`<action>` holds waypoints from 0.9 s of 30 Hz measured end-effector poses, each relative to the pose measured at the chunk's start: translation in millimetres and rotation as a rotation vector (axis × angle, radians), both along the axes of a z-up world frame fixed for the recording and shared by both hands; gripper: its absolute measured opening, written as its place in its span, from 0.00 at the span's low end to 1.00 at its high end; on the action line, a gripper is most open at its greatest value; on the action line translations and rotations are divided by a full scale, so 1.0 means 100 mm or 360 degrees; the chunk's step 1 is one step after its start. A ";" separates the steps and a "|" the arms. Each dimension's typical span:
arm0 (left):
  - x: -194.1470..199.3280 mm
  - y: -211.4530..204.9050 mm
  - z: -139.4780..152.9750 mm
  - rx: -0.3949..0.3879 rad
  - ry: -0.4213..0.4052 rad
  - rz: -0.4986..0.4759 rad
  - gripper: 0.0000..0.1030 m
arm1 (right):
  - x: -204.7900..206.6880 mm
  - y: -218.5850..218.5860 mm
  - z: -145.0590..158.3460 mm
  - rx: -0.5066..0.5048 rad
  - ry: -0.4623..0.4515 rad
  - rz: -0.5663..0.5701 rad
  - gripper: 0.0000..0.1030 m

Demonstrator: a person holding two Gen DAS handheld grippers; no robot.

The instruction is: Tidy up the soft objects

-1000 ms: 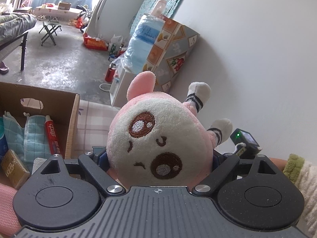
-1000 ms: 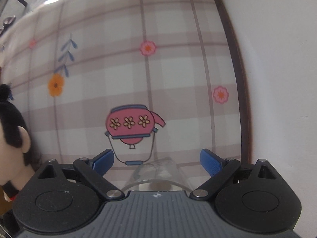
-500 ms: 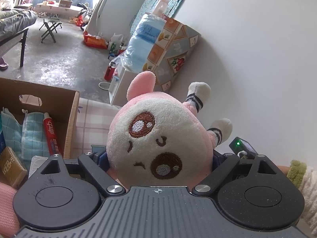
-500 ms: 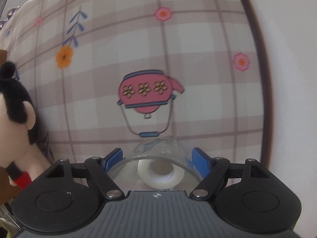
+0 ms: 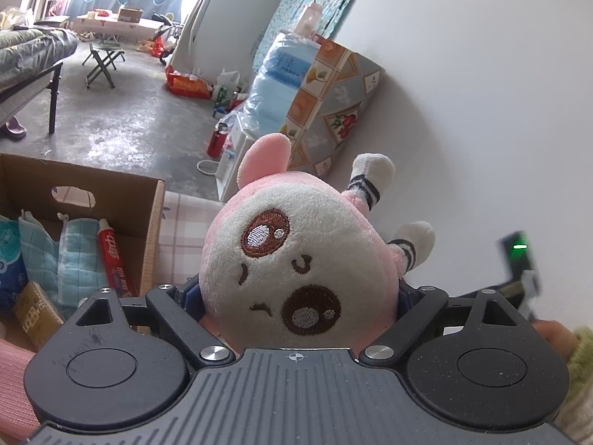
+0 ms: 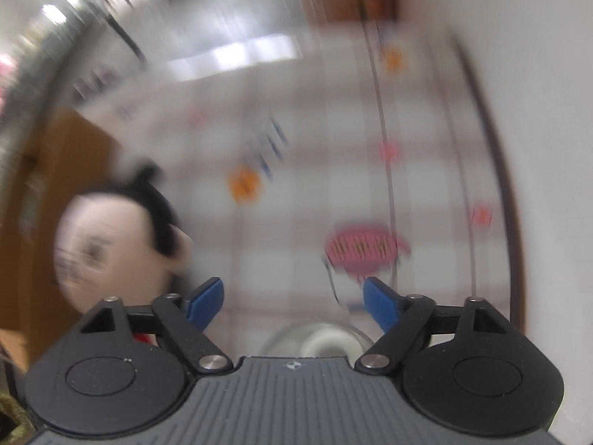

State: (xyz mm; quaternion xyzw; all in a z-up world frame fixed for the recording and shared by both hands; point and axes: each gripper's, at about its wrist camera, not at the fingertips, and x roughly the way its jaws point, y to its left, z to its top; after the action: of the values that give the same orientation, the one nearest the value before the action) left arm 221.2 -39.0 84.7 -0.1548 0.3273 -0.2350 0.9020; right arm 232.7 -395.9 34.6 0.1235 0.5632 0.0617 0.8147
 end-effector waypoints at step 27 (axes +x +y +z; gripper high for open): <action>-0.12 -0.14 0.04 0.0052 0.0004 -0.0017 0.87 | -1.22 -0.03 0.19 -0.0237 -0.0687 0.0160 0.44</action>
State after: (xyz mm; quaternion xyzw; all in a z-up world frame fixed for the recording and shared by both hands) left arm 209.2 -53.5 88.8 -0.1386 0.3330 -0.2341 0.9028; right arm 110.2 -399.2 53.3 0.0186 0.3844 0.0854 0.9190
